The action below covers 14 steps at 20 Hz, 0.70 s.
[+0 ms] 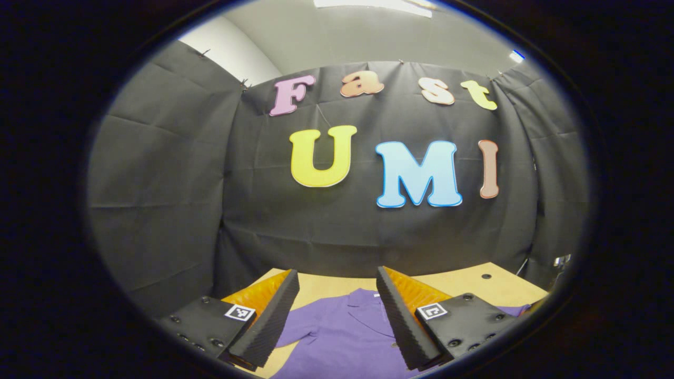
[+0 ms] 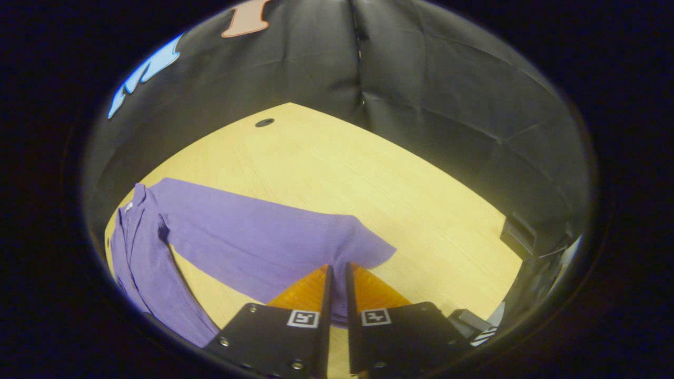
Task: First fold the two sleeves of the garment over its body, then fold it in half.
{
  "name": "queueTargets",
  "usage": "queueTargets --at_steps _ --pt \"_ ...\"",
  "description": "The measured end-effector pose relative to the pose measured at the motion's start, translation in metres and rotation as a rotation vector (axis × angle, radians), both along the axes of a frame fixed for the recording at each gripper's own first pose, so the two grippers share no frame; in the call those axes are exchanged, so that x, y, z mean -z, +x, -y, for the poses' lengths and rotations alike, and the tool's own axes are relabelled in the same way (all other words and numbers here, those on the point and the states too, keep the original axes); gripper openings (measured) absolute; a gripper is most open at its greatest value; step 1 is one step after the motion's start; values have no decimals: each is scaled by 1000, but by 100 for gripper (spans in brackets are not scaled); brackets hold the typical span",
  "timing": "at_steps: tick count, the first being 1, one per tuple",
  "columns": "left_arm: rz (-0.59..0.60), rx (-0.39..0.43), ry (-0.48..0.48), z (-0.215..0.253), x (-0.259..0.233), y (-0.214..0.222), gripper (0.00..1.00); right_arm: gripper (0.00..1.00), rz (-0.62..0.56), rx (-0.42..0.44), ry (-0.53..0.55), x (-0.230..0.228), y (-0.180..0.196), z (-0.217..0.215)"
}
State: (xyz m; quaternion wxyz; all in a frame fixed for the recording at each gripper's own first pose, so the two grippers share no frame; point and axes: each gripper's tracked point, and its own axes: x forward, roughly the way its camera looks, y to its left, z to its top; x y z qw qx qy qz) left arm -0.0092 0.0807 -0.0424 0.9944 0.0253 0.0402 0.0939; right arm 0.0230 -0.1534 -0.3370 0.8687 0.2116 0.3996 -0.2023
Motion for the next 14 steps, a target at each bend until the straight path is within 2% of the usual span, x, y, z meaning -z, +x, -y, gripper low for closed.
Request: queueTargets --at_steps 1,4,8,11,14 --pt "2 -3 -1 -3 -1 -1 95 8 0 8 15 -1 0 0" --pt "5 -7 -8 -10 -2 -6 94 0 17 21 47 -2 3 0" --pt "9 -3 -16 -17 -1 -9 94 0 77 51 145 -11 5 0" --pt "13 5 -16 -21 -3 -11 95 0 126 52 145 -31 6 0" --pt "17 21 -18 -25 -3 -10 95 0 196 17 132 -68 16 -15"
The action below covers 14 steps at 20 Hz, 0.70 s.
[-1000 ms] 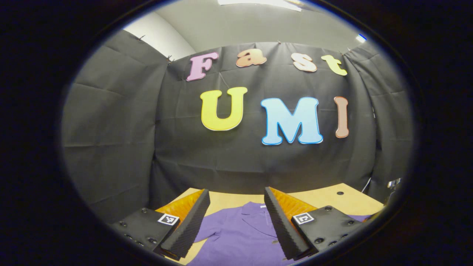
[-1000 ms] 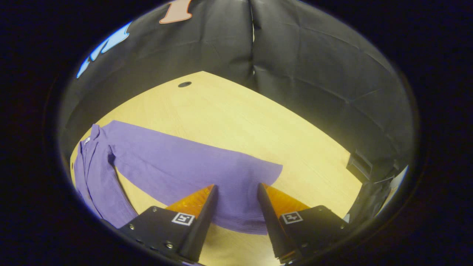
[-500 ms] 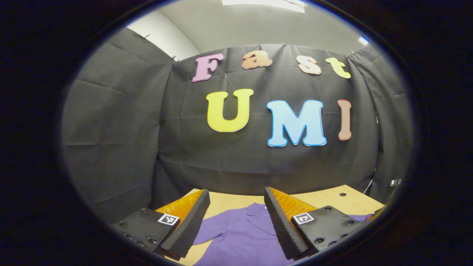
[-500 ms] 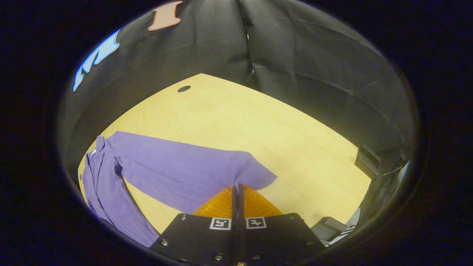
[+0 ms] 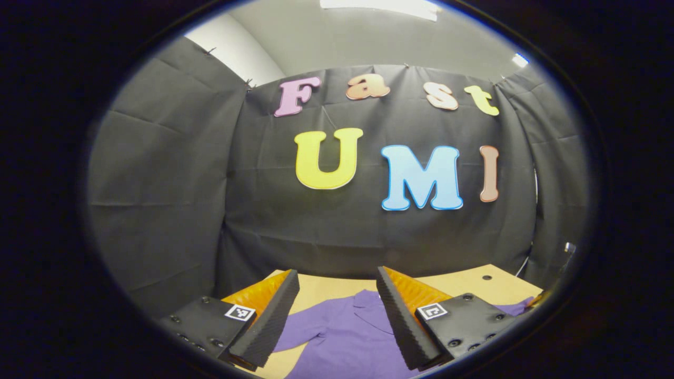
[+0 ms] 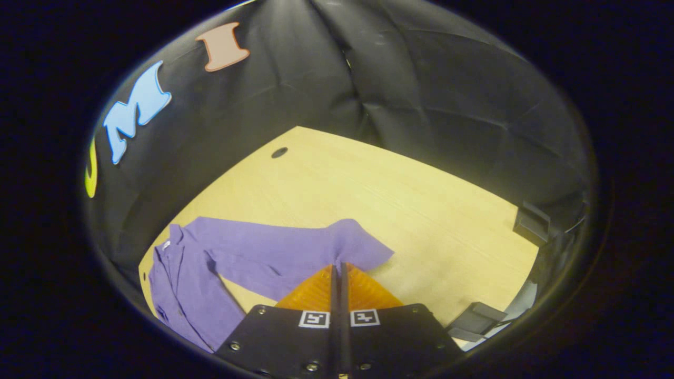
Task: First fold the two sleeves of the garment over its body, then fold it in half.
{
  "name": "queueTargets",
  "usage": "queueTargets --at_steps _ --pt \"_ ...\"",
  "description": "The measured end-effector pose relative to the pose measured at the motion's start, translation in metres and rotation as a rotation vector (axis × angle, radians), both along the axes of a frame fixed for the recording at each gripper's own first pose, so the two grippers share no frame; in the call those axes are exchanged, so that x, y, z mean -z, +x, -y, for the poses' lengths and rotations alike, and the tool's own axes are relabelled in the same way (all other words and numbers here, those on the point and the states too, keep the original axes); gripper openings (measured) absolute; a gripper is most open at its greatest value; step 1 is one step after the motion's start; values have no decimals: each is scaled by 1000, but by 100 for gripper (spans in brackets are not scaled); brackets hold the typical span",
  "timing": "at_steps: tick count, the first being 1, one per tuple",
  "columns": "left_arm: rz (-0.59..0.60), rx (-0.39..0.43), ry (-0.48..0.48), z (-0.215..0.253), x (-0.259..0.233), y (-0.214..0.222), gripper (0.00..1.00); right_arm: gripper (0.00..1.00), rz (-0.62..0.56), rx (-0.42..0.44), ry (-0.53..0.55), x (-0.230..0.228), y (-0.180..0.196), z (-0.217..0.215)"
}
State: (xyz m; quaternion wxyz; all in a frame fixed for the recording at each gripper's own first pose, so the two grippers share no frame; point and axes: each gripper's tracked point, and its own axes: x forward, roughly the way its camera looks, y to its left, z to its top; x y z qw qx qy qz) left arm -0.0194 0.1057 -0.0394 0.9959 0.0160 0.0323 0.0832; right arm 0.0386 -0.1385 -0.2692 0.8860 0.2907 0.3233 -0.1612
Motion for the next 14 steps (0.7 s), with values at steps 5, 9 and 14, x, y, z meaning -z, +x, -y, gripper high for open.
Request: queueTargets --at_steps 5,9,14 --pt "7 24 -16 -14 1 -3 95 0 132 -58 7 -70 27 -39" --pt "7 54 -22 -30 2 -1 95 0 218 -97 -10 -118 51 -77" --pt "10 88 -39 -53 6 4 95 0 304 -133 -51 -168 84 -120"
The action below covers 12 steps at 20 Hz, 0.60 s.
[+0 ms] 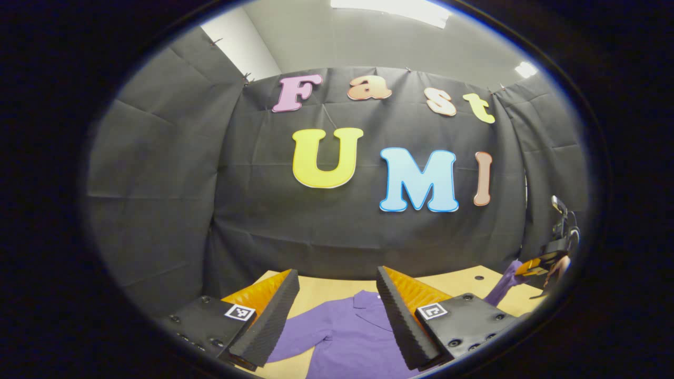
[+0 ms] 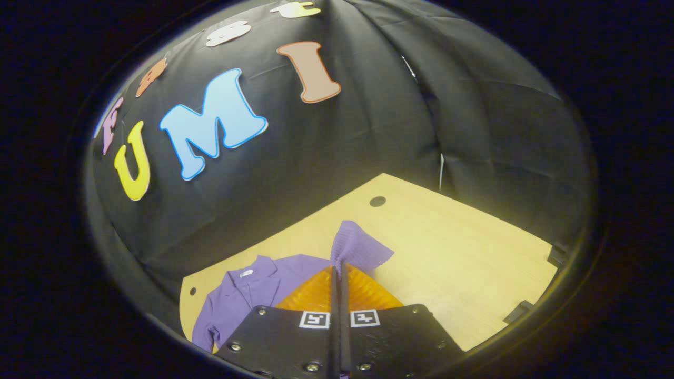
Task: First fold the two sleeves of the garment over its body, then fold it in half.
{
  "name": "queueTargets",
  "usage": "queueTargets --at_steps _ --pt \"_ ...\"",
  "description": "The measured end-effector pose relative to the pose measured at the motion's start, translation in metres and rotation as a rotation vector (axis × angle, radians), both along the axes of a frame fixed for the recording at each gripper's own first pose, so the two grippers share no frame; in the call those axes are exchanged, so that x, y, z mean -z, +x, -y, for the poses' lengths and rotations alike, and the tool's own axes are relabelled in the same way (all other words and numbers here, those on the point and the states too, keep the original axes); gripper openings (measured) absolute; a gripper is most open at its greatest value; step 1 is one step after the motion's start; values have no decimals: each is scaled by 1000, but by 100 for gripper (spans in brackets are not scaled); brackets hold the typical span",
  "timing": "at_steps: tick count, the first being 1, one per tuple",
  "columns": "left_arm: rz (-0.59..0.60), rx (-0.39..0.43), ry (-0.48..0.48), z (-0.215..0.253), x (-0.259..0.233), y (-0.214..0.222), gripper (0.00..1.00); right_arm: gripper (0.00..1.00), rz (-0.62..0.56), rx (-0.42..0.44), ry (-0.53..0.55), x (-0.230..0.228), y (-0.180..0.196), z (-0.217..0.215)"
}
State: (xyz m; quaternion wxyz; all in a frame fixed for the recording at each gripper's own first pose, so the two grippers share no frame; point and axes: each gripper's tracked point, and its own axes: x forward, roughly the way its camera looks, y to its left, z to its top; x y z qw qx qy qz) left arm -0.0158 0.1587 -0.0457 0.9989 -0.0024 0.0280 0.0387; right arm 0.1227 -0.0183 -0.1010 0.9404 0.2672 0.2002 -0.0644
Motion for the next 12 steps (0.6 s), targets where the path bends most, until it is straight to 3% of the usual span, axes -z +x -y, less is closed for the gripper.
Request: queueTargets --at_steps 5,12 --pt "6 23 -8 -13 2 -1 95 0 81 -48 -68 -42 34 -37" --pt "-5 25 -34 -23 14 -3 95 0 126 -209 -117 -66 74 -127"
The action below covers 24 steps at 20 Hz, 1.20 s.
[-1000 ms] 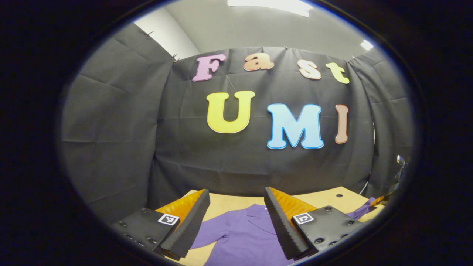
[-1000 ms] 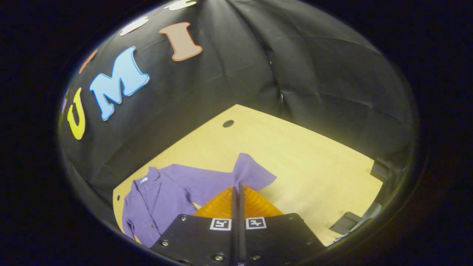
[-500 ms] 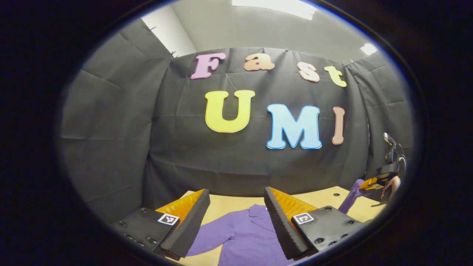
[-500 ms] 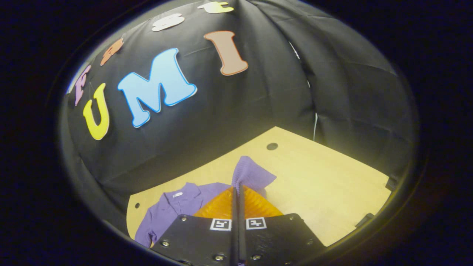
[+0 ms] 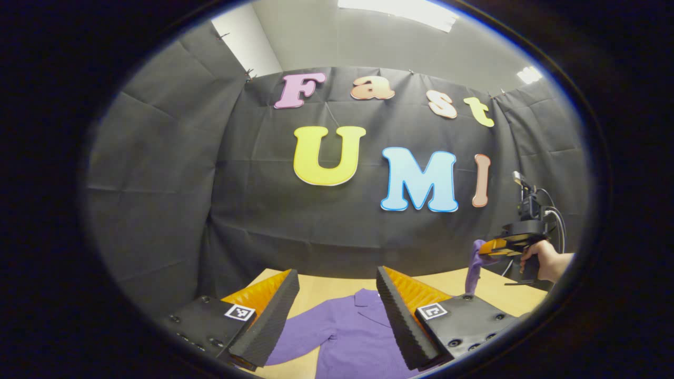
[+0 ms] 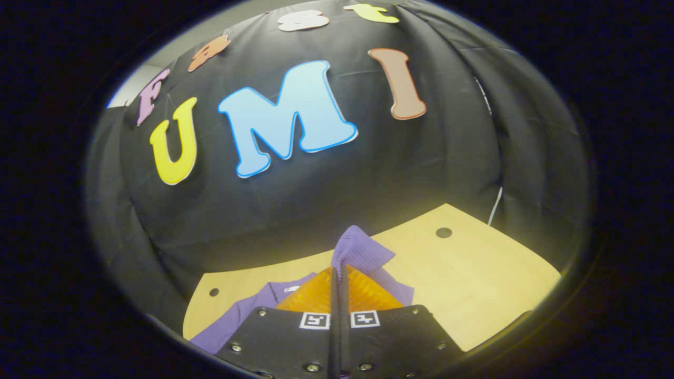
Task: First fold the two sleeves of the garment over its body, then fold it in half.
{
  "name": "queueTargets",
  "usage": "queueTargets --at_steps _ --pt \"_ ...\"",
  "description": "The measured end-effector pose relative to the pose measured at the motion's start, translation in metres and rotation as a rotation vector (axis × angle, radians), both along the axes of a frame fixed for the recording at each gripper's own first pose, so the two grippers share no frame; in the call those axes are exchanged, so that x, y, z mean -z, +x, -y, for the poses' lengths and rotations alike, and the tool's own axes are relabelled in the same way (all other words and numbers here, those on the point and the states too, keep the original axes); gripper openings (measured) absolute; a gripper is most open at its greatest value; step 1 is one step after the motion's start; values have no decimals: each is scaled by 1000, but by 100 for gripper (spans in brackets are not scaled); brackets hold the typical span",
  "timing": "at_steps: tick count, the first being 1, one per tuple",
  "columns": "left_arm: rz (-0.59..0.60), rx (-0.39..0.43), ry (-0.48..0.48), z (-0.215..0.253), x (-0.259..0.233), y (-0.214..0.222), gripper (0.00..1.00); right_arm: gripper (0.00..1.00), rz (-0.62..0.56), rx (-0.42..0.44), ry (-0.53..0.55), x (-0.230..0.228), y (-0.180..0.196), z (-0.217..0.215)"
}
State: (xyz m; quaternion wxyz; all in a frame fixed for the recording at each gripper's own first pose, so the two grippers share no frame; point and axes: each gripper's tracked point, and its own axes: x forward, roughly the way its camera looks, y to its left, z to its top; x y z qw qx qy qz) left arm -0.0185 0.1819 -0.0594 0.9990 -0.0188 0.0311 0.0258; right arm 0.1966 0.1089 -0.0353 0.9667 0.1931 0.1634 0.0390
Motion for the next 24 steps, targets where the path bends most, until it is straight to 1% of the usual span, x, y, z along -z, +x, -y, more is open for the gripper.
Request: queueTargets --at_steps 4,6,7,8,9,10,11,13,17,20,21,24 --pt "-12 -15 -4 -6 6 1 96 0 -46 -113 -35 21 11 -59" --pt "-23 -29 -12 -11 13 0 93 0 -88 -178 -61 42 12 -89" --pt "-27 -36 -14 -12 14 0 92 0 -102 -201 -76 50 12 -100" --pt "-30 -45 -14 -15 15 -2 95 0 -116 -219 -91 60 16 -111" --pt "-32 -53 -15 -17 17 -4 92 0 -127 -237 -105 68 16 -120" --pt "-37 -64 -16 -20 19 -5 92 0 -137 -254 -119 74 15 -130" --pt "-42 -72 -17 -22 19 -6 92 0 -144 -270 -136 80 14 -138" --pt "-49 -87 -24 -27 23 -10 98 0 -165 -304 -173 95 12 -151" --pt "-64 -124 -44 -37 30 -14 98 0 -218 -367 -258 134 11 -180" --pt "-77 -152 -61 -46 36 -19 98 0 -252 -398 -310 157 9 -195" --pt "-79 -165 -61 -50 39 -22 92 0 -263 -403 -326 163 10 -197" --pt "-78 -191 -60 -60 39 -27 92 0 -300 -414 -352 183 9 -209"
